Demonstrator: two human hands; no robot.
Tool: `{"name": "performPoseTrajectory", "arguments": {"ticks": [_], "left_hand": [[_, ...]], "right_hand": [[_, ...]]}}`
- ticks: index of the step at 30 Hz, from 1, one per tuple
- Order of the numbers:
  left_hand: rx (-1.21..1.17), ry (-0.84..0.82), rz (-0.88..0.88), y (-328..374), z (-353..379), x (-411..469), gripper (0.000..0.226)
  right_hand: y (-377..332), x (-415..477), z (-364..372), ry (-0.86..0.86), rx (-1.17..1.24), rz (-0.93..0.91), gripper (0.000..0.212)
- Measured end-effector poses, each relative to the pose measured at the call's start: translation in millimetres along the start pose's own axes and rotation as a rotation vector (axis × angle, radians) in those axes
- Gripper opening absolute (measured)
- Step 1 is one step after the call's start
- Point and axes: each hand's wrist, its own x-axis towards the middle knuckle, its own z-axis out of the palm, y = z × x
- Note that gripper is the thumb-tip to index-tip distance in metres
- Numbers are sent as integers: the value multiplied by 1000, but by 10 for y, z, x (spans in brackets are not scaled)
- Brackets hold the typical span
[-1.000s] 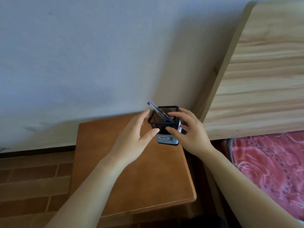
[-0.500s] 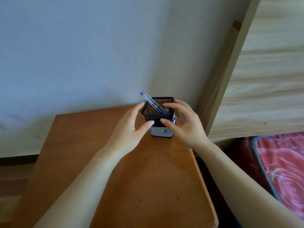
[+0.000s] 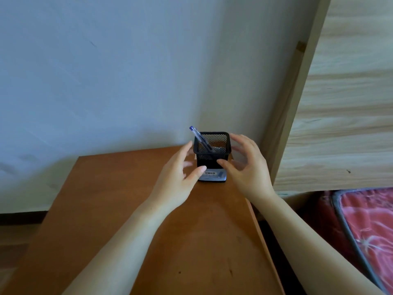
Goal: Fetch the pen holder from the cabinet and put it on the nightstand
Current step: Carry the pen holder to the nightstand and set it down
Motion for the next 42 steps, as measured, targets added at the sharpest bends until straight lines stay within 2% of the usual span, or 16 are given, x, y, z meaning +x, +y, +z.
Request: {"name": "performPoseTrajectory", "arguments": {"ticks": [11,16,20,30,42], "left_hand": [[20,46,17,-87,80,19,56],[198,124,156,-131,75,-97,54],[319,172,254,-124,107,-39,52],[299,260,214,-259,321,255,64],[223,137,188,-265,340,400,78]], "right_hand": [[75,-104,14,-9,30,2,59],[86,-139,-8,-19,-20,-30,61],[121,-140,2,-69,-115,-67,70],[240,142,151,-69,-74,-70,67],[430,417,198,-71,-27,-18,71]]}}
